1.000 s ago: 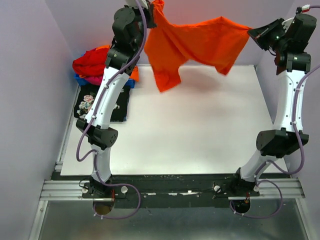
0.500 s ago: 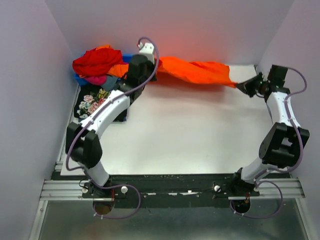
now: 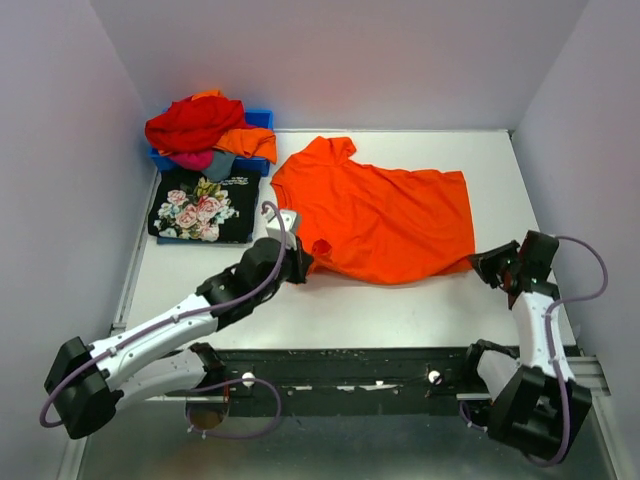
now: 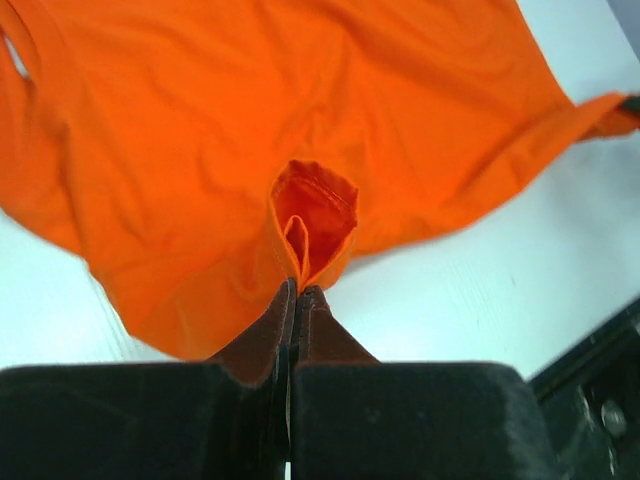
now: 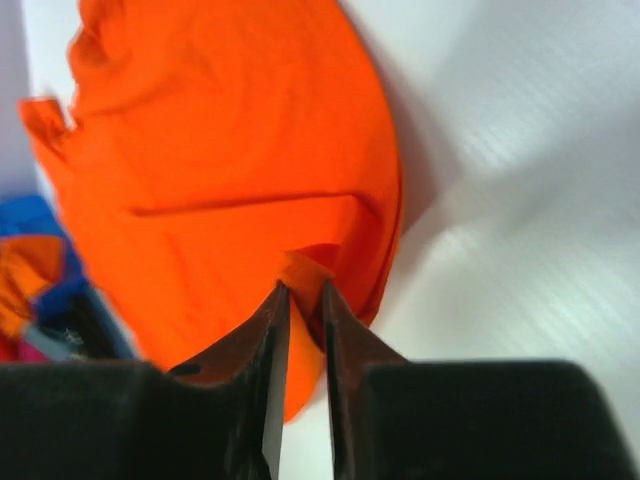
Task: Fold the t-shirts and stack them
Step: Flatten out the tshirt
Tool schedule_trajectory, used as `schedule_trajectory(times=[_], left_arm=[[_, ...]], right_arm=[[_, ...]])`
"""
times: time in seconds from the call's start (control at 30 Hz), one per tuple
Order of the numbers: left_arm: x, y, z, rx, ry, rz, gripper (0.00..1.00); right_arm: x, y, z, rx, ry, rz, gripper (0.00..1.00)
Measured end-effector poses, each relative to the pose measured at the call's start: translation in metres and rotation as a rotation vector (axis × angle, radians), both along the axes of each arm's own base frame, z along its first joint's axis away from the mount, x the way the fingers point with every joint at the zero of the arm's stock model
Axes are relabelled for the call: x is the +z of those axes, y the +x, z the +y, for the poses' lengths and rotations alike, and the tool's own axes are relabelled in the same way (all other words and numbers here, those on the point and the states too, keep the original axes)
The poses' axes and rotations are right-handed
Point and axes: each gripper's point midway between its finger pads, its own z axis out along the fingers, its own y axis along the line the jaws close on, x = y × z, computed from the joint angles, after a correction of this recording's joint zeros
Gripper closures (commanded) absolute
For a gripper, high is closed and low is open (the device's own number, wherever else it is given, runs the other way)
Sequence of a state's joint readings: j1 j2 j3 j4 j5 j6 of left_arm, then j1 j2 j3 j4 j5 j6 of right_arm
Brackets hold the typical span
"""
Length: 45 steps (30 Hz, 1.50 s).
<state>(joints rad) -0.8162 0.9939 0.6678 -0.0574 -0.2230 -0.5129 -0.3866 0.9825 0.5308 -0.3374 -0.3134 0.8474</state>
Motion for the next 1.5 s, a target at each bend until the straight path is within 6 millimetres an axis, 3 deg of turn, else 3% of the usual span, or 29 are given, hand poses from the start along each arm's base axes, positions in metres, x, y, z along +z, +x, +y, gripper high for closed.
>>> schedule_trajectory(times=[0.07,0.17,0.23,0.3,0.47,0.63,0.73,0.8,0.9,1.03,1.27,1.5], left_arm=[[-0.015,-0.023,-0.002,-0.033,-0.005,0.041,0.96],[-0.031,-0.052,-0.004,-0.082,-0.008,0.092,0.80],[-0.034,-0.059,-0.005,-0.093,-0.012,0.112,0.58],[-0.036,-0.062,-0.004,-0.095,-0.009,0.123,0.26],[-0.026,-0.060,-0.003,-0.091,0.019,0.120,0.09],[0.014,-0.042,0.005,-0.005,0.009,0.055,0.13],[0.015,-0.023,0.025,0.113,0.021,0.074,0.20],[0.001,-0.008,0.041,0.199,0.044,0.119,0.24],[-0.036,0.010,0.071,0.325,0.100,0.224,0.31],[-0.065,0.020,0.101,0.435,0.121,0.305,0.39],[-0.093,0.046,0.116,0.537,0.098,0.385,0.41],[-0.123,0.068,0.105,0.533,0.087,0.460,0.44]], right_arm=[[-0.001,-0.013,-0.003,-0.025,-0.044,-0.008,0.45],[0.009,-0.024,-0.008,-0.050,-0.118,-0.054,0.35],[0.014,-0.029,-0.011,-0.057,-0.167,-0.092,0.33],[0.016,-0.034,-0.013,-0.054,-0.203,-0.107,0.33],[0.004,-0.044,-0.020,-0.040,-0.267,-0.029,0.34],[-0.001,-0.043,-0.024,-0.013,-0.283,0.034,0.39],[-0.007,-0.041,-0.024,0.009,-0.272,0.063,0.42],[-0.012,-0.042,-0.022,0.023,-0.263,0.083,0.44],[-0.014,-0.041,-0.021,0.036,-0.258,0.088,0.49],[-0.010,-0.036,-0.020,0.044,-0.261,0.058,0.51],[-0.015,-0.031,-0.020,0.060,-0.250,0.066,0.56],[-0.016,-0.031,-0.019,0.069,-0.247,0.066,0.56]])
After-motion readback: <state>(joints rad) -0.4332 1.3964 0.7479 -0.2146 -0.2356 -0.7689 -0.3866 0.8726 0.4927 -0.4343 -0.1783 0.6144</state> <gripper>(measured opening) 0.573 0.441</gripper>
